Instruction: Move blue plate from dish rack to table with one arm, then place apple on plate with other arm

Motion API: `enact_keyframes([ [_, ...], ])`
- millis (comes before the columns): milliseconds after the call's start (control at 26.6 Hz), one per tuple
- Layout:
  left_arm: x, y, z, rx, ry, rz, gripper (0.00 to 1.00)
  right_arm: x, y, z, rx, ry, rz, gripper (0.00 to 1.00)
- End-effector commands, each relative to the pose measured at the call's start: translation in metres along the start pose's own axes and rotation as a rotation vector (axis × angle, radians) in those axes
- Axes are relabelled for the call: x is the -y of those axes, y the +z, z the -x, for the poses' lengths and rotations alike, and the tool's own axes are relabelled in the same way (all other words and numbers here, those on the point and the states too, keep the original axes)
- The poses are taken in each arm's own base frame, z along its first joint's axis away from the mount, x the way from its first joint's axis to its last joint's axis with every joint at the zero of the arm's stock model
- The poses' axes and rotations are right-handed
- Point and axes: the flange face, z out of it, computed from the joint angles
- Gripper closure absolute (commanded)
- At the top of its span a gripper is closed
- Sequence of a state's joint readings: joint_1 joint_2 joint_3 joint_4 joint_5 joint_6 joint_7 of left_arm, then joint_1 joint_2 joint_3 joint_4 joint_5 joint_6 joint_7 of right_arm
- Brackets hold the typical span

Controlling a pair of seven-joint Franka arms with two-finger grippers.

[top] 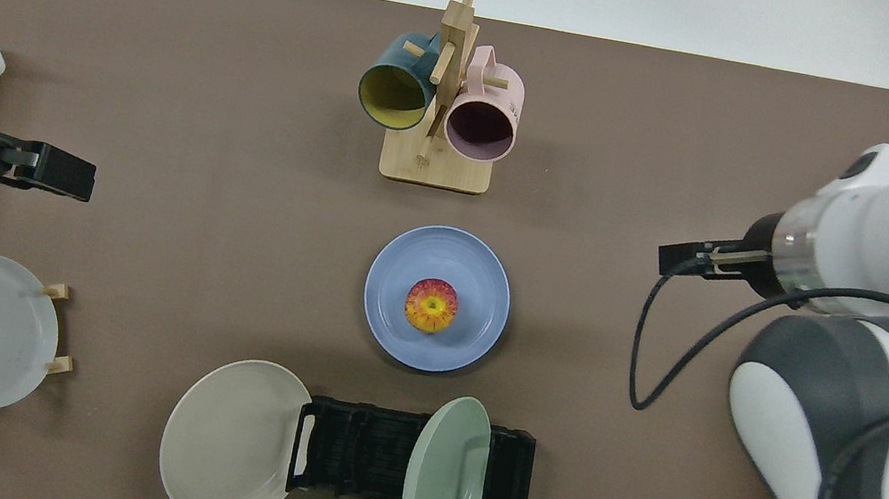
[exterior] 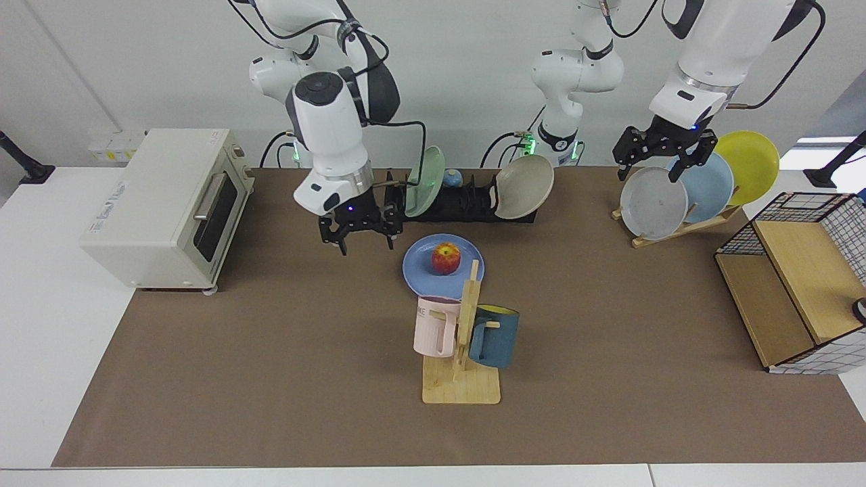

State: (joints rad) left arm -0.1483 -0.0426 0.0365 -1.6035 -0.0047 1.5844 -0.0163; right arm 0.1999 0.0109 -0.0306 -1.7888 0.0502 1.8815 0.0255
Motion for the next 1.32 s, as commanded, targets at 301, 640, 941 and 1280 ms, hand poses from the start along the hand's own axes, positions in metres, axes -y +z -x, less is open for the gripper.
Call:
enact_keyframes([
  [301,0.003,-0.001,0.006,-0.006,-0.005,0.013,0.00,-0.037,-0.033,0.034,0.046,0.014,0.002,0.00],
  [640,0.003,-0.002,0.006,-0.007,-0.005,0.013,0.00,-0.056,-0.034,0.029,0.008,0.193,0.034,0.00],
  [941,0.003,-0.001,0.006,-0.006,-0.005,0.013,0.00,-0.068,-0.038,0.029,0.006,0.120,0.053,0.00],
  [1280,0.003,-0.002,0.006,-0.007,-0.005,0.013,0.00,-0.079,-0.040,0.029,0.000,0.122,0.044,0.00],
])
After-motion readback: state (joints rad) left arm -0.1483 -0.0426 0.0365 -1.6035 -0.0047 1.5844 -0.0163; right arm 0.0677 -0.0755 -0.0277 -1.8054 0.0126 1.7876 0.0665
